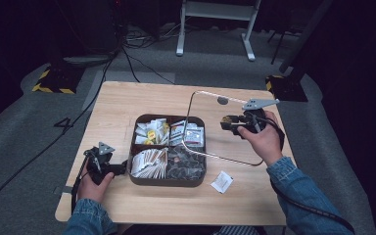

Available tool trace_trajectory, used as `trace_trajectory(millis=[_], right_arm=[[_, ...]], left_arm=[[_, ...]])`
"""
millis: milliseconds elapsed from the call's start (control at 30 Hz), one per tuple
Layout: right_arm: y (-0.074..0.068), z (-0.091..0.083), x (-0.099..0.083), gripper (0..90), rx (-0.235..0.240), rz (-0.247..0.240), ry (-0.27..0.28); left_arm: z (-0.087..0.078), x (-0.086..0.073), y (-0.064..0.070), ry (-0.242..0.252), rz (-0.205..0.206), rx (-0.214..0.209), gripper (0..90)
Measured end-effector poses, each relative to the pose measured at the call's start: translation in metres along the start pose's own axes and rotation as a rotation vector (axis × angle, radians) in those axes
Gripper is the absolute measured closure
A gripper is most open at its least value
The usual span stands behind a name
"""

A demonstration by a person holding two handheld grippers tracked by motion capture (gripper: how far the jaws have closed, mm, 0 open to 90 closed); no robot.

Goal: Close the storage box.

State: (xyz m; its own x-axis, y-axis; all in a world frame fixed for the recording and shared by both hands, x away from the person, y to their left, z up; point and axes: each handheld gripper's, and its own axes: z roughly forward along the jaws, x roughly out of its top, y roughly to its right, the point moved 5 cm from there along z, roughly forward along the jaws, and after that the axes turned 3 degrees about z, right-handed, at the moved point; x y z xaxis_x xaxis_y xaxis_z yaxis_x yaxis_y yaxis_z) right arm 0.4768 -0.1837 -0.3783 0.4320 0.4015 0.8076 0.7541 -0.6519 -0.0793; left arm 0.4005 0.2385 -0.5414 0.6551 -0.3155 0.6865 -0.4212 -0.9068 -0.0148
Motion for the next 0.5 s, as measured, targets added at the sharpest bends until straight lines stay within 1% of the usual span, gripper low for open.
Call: trace_trajectory(millis=[233, 400, 433, 467, 500], right_arm=[[-0.024, 0.015, 0.015, 58.7, 0.034, -0.030, -0.009], [-0.041, 0.030, 0.024, 58.7, 0.053, -0.049, -0.016], [-0.041, 0.030, 0.024, 58.7, 0.053, -0.049, -0.016], [-0.047, 0.037, 0.026, 58.7, 0.055, -0.053, -0.016], [-0.049, 0.039, 0.027, 58.7, 0.056, -0.057, -0.017]], left_arm=[[0.001, 0.000, 0.000, -0.001, -0.004, -0.004, 12.9], [0.001, 0.001, -0.001, 0.000, -0.004, -0.003, 12.7], [0.001, 0.001, -0.001, 0.000, -0.004, -0.003, 12.6], [0.001, 0.001, -0.001, 0.000, -0.004, -0.003, 12.6], [0.001, 0.001, -0.001, 0.000, -0.004, -0.003, 12.6]])
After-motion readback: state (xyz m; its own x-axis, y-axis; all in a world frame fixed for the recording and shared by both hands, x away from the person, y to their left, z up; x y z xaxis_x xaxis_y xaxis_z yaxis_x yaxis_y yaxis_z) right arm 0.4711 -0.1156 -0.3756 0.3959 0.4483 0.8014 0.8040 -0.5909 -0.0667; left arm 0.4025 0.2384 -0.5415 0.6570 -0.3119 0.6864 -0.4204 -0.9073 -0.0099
